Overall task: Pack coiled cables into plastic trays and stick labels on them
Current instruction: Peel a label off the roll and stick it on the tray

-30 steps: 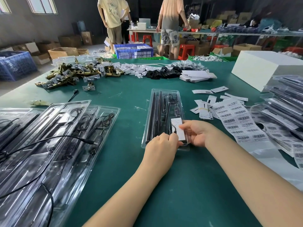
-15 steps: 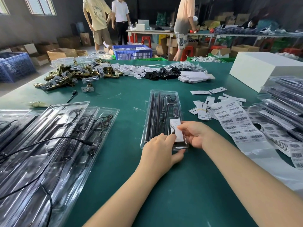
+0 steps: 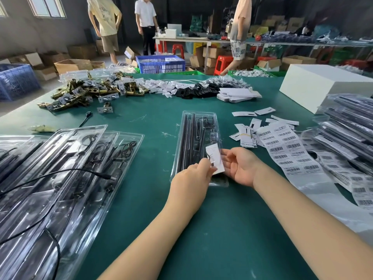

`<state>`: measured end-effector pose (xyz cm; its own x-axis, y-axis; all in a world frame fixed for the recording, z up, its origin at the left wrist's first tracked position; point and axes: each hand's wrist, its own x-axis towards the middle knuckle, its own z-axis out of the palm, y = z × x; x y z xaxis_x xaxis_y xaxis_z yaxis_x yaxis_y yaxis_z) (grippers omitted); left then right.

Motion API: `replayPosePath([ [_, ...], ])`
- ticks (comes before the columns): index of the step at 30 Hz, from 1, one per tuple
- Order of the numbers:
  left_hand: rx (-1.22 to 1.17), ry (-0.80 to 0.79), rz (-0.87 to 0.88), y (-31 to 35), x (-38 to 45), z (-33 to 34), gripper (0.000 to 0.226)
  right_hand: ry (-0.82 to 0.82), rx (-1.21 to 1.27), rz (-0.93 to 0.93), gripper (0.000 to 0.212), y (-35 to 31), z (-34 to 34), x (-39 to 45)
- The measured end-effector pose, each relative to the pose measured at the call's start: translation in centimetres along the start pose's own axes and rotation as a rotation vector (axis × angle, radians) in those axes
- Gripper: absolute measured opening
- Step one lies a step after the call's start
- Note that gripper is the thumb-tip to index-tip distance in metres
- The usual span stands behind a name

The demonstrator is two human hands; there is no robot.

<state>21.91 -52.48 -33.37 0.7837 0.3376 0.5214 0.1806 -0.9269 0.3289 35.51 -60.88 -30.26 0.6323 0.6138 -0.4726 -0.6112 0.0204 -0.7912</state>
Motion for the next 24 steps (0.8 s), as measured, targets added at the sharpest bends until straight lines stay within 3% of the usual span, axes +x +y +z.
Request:
replayPosePath([
  [8, -0.035, -0.016, -0.011, -0.1, -0.1, 0.3, 0.033, 0.034, -0.179, -0.097, 0.034, 0.1, 0.5, -0.1],
  [14, -0.059, -0.02, -0.007, 0.3, -0.2, 0.0, 0.032, 0.237, -0.344, -0.204, 0.041, -0.4, 0.6, 0.0],
  [24, 0.017, -0.099, -0.064, 0.0, 0.0, 0.2, 0.03, 0.084, -0.16, -0.033, 0.034, -0.4, 0.4, -0.6],
])
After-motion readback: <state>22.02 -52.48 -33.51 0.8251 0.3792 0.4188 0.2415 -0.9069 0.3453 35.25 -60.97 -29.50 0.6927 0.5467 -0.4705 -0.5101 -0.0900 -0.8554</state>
